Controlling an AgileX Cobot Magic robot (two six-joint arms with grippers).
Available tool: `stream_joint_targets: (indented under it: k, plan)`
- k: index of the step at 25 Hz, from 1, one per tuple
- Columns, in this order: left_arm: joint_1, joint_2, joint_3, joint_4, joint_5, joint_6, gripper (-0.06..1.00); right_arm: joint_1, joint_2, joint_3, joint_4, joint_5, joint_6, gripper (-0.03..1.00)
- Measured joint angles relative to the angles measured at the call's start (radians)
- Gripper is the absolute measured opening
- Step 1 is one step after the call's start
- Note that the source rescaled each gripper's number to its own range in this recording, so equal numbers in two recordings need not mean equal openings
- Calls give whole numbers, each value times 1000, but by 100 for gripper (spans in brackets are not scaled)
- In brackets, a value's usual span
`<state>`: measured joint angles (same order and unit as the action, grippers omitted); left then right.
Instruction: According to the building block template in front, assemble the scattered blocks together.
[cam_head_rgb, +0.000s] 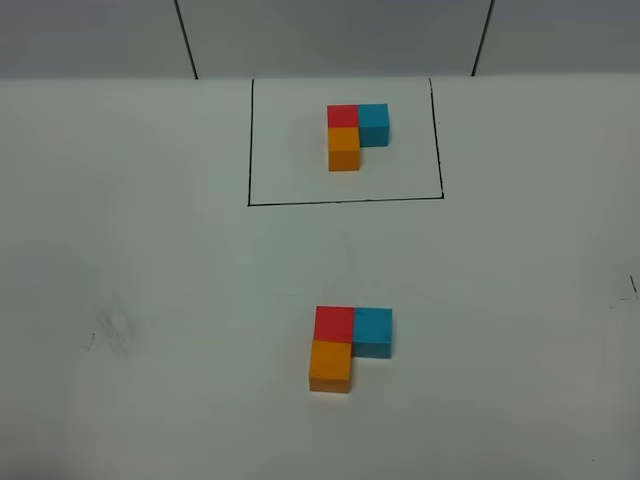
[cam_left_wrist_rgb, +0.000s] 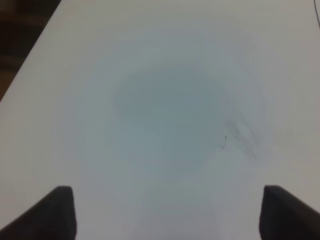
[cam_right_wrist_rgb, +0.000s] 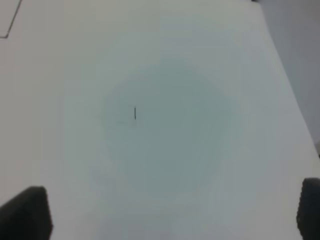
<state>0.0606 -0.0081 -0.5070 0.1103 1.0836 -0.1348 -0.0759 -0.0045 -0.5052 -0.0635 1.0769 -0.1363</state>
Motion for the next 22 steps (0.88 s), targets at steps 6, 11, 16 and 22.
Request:
stream_joint_targets:
  k: [6,11,16,22]
  plan:
    - [0,0,0,0,0,0,68,0,-3,2,-14,-5,57,100]
    - [0,0,0,0,0,0,68,0,-3,2,-14,-5,67,90]
    - [0,0,0,0,0,0,68,19,-3,2,-15,-5,67,69]
    - [0,0,0,0,0,0,68,152,-3,2,-15,-5,67,43]
